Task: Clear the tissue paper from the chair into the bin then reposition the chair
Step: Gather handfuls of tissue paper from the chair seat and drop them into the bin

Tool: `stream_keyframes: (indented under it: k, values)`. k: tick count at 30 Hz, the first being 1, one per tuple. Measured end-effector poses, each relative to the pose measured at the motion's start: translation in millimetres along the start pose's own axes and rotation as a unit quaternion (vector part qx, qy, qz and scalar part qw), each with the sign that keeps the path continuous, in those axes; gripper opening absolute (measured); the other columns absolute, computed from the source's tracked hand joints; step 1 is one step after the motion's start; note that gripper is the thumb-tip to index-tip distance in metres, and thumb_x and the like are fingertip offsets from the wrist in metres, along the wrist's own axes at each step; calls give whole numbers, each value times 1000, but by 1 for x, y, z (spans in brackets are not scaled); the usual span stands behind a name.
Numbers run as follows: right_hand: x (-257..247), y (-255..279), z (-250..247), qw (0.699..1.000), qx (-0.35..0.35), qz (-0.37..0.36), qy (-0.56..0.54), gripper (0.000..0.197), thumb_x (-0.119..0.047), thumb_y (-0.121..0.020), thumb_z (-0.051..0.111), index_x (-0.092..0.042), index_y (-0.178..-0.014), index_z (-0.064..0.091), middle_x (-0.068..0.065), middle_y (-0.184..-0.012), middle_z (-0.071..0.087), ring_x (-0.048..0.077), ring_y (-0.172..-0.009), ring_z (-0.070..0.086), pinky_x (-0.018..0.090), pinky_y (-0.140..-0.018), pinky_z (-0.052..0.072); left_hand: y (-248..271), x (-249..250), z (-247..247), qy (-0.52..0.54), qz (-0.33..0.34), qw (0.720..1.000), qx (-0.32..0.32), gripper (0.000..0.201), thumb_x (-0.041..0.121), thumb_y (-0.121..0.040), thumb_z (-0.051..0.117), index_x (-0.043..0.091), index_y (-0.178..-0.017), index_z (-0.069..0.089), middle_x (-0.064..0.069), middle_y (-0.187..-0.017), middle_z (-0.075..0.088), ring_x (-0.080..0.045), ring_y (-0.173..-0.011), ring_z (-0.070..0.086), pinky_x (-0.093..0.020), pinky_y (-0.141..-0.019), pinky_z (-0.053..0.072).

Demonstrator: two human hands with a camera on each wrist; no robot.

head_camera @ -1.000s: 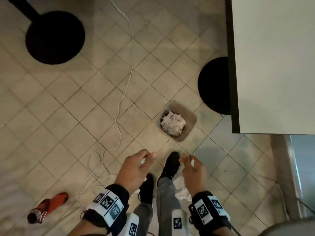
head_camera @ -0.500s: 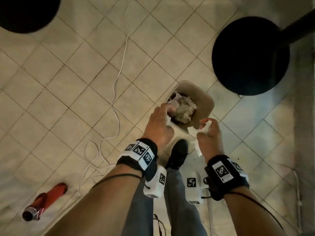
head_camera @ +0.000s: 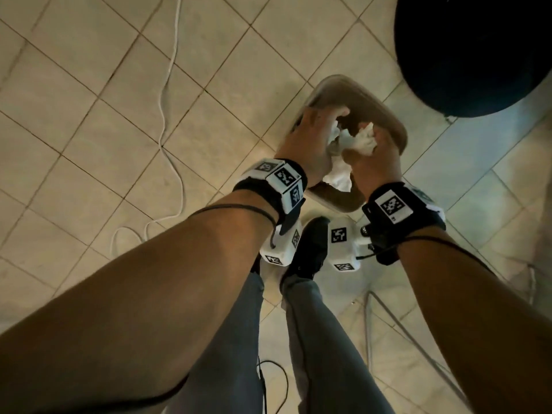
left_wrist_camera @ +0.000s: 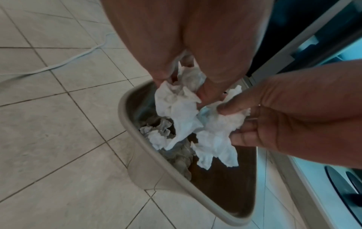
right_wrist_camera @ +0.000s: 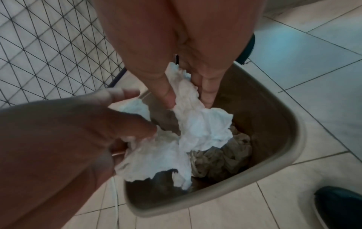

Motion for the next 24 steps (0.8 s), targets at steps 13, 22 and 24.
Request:
stream_keyframes:
  k: [13,22,24]
  values:
    - [41,45,0,989,-128,66,-26,35,-46,-64,66,-61,-96,62,-14,-118,68,15,-113,63,50,-101,49,48,-4,-22,34,11,999,-41,63,9,-85,62,30,-142,44,-2,-146,46,-23,-129,50,-43,-104,48]
    - [76,177,-57,970,-205,87,95,26,-24,-90,62,-32,-114,67,-6,-103,72,13,-93,66,32,-88,53,219,-24,-85,11,-160,983,-94,49,7,-92,62,32,-133,54,8,-124,62,-11,-106,60,-33,-95,53]
    - [90,205,-71,969,-201,103,100,22,-24,-89,62,-39,-105,66,-4,-104,73,17,-95,68,39,-90,55,259,-30,-91,-24,-190,974,-122,43,9,-91,62,39,-123,56,12,-114,64,-8,-101,61,-29,-90,52]
Point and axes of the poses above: each hand's wrist, its own y-axis away from the middle knuckle, its own z-axis out of the palm, x = y × z, the point moved 2 cm from there along -y, towards the middle knuckle
